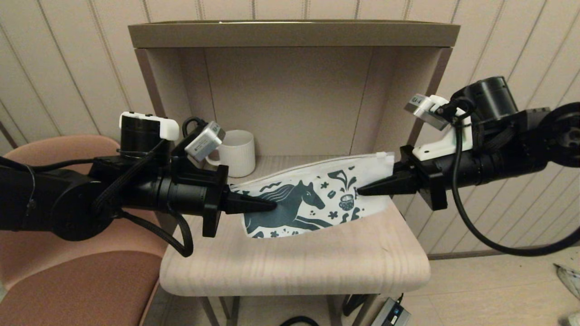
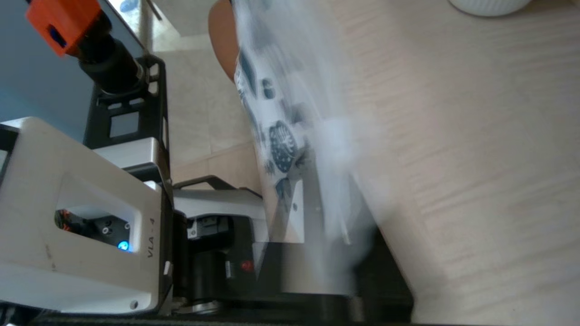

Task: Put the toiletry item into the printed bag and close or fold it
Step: Hand it to the other hand

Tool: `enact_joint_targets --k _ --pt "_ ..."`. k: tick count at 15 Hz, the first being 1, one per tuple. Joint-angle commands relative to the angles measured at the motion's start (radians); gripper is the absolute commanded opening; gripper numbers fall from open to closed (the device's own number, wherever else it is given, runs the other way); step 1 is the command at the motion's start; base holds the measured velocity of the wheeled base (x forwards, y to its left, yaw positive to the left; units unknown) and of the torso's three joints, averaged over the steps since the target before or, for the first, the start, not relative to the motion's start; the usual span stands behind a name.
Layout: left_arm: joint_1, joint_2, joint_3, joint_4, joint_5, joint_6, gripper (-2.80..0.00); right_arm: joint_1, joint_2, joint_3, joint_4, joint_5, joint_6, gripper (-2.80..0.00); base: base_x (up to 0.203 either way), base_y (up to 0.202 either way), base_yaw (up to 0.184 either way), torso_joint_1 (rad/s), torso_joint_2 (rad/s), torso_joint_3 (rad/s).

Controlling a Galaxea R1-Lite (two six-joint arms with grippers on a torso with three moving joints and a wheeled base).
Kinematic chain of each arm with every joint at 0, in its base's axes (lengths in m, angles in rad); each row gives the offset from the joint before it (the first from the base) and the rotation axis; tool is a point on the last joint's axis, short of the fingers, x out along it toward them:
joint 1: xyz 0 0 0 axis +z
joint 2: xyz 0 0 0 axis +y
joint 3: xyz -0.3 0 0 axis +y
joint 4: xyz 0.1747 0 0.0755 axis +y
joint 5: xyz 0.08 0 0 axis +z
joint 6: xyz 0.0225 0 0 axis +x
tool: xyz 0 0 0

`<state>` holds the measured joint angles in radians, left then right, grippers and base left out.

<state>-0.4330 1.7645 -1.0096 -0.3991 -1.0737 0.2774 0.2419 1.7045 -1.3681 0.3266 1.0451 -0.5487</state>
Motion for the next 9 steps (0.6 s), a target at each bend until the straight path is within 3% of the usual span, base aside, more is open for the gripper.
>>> enact_joint_targets --k 1,9 --pt "0.000 0.000 0.002 -0.003 -0.009 0.002 -2.80 -0.001 0.009 -0.006 0.003 0.009 -0.004 -2.80 0.000 0.000 0.000 0.000 0.00 0.000" --pt "0.000 0.003 0.009 -0.003 -0.009 0.008 -2.80 0.011 0.012 -0.011 0.002 0.009 -0.005 -2.80 0.000 0.000 0.000 0.000 0.00 0.000"
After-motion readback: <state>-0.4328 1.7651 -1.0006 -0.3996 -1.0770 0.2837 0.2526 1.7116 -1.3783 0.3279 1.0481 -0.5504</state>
